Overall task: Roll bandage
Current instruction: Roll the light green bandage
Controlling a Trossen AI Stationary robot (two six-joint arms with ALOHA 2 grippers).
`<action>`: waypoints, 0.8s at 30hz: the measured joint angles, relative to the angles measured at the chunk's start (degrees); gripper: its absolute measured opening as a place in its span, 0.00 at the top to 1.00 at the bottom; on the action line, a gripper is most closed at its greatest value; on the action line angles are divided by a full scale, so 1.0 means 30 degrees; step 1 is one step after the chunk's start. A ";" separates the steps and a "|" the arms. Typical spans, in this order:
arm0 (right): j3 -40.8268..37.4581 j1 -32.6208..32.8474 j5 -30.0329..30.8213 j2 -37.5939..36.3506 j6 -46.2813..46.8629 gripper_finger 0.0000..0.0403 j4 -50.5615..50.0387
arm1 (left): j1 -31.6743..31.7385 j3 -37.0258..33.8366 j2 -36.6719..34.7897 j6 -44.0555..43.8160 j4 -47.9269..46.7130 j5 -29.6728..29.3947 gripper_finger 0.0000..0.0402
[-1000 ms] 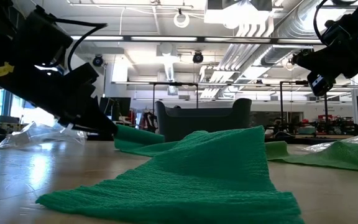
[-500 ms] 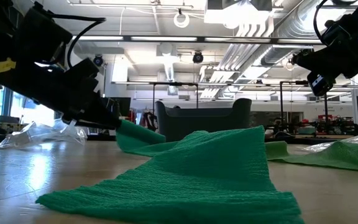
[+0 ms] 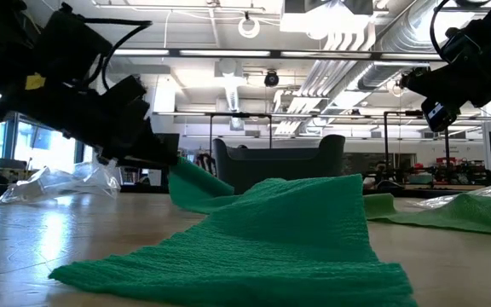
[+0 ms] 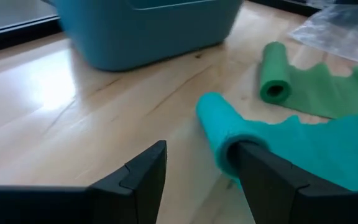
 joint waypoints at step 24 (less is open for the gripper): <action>0.0007 -0.0004 0.0002 0.0000 0.0000 1.00 0.0002 | 0.3529 0.1807 0.0000 0.1155 -0.0599 0.4547 0.93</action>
